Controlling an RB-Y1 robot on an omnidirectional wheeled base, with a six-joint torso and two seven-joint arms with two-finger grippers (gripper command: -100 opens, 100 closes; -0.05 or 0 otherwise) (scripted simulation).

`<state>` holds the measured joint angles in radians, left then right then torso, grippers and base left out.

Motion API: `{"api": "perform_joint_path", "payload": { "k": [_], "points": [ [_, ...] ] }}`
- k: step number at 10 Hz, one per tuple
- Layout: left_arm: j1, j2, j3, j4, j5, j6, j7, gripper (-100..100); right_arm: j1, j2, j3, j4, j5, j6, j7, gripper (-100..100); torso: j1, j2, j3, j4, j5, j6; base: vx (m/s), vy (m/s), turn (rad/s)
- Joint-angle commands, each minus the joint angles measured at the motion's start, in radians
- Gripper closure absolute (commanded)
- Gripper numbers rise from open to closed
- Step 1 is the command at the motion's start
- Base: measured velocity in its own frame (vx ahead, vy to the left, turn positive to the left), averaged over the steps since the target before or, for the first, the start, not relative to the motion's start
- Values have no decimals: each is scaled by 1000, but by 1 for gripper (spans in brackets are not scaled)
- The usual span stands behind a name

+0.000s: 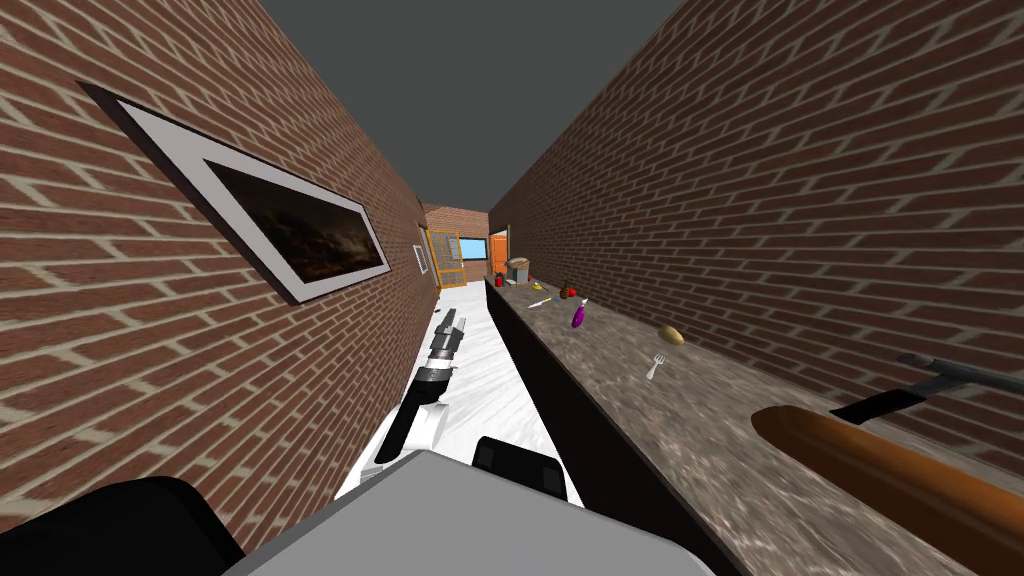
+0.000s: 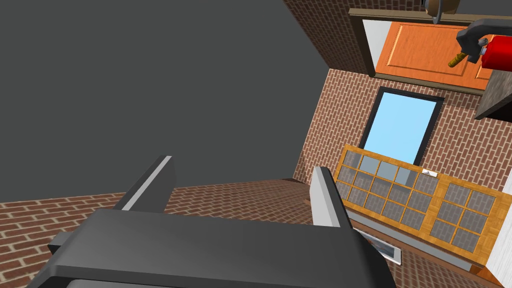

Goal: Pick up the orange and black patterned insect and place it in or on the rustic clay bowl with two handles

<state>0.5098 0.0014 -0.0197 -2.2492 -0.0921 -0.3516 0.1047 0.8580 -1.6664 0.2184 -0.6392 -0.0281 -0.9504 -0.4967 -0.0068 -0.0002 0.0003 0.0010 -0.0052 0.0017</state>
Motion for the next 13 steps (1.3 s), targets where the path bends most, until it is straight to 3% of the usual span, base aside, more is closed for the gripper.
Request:
{"api": "perform_joint_path", "payload": {
  "k": [1,4,7,8,9,11,13],
  "points": [
    [0,0,0,0,0,0,0,0,21,9,0,42,13,-31,-23,100,0,0,0,0,0,0,-10,-42,120],
    [0,0,0,0,0,0,0,0,23,19,7,74,29,-52,-38,100,-1,0,0,0,0,1,-5,-37,48],
    [0,0,0,0,0,0,0,0,30,49,32,164,75,-101,-79,100,-1,0,0,0,0,1,-5,-40,92],
    [0,0,0,0,0,0,0,0,30,49,32,164,75,-101,-79,100,-2,0,0,0,0,0,-10,-42,34],
    [0,0,0,0,0,0,0,0,36,69,51,214,104,-125,-102,100,-2,0,0,0,0,1,-17,-50,99],
    [0,0,0,0,0,0,0,0,156,69,29,137,57,-122,-102,100,-2,2,1,0,-1,2,-11,-37,28],
    [0,0,0,0,0,0,0,0,133,69,51,165,96,-125,-102,100,1,1,1,0,0,2,-1,4,-13]
  ]
}}
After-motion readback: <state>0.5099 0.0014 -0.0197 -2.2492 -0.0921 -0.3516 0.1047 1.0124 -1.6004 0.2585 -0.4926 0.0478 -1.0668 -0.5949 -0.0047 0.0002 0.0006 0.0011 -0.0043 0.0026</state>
